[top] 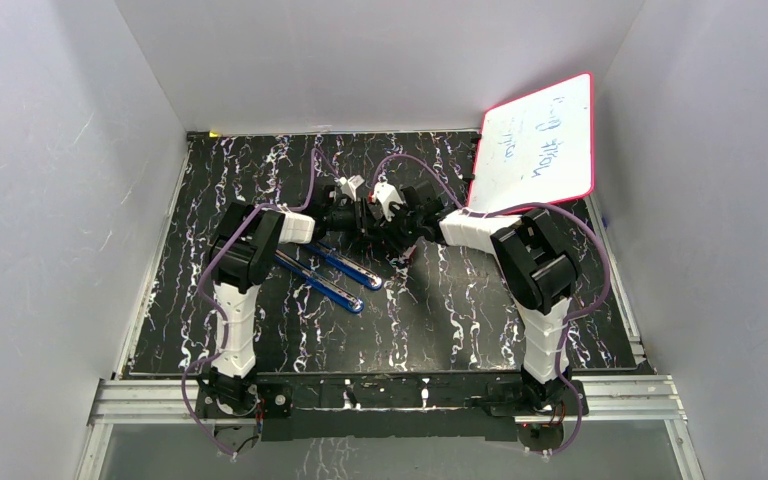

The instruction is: Load the staples into the stapler

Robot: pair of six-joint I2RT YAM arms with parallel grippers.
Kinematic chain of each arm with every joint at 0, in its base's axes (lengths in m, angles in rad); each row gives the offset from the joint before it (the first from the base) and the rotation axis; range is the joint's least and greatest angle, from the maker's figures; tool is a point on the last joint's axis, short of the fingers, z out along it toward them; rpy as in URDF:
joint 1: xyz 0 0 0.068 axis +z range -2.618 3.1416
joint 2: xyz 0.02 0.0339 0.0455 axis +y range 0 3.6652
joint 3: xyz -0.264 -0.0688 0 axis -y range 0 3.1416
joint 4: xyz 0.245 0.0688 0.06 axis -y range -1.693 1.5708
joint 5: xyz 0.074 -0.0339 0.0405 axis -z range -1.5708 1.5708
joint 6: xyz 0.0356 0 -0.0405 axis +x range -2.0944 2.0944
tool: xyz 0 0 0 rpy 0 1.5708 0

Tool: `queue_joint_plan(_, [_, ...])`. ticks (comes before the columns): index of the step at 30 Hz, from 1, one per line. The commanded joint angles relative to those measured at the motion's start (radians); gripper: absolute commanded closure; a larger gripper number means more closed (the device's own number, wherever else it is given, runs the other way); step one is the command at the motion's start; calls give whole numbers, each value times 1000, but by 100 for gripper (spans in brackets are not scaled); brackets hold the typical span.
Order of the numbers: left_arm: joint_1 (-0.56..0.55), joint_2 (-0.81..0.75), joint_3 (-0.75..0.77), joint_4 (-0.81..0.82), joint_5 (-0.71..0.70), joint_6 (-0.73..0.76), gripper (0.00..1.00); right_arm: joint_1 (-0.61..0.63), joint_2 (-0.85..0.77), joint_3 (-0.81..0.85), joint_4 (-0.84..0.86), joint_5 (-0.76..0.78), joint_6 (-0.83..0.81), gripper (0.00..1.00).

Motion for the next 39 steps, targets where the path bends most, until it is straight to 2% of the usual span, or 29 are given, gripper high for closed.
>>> queue_joint_plan(1, [3,-20,14,-18,20,14,84,8,25,-9,-50,25,-17,47])
queue_joint_plan(9, [28,-27,11,-10,19,5,100,8,-9,-41,-41,30,-18,42])
queue_joint_plan(14, [41,-29,3,0,20,0,100,8,-23,-63,-45,50,-24,37])
queue_joint_plan(21, [55,-33,1,-11,16,11,100,8,-40,-84,-63,75,-32,36])
queue_joint_plan(28, [60,-29,5,-18,17,11,100,9,-41,-90,-62,69,-35,46])
queue_joint_plan(30, [61,-26,3,-13,20,6,94,8,-34,-84,-64,66,-35,50])
queue_joint_plan(35, [61,-25,-4,-1,23,-2,73,9,-23,-76,-62,54,-37,56])
queue_joint_plan(39, [61,-21,-7,17,28,-17,64,9,-20,-72,-63,44,-42,57])
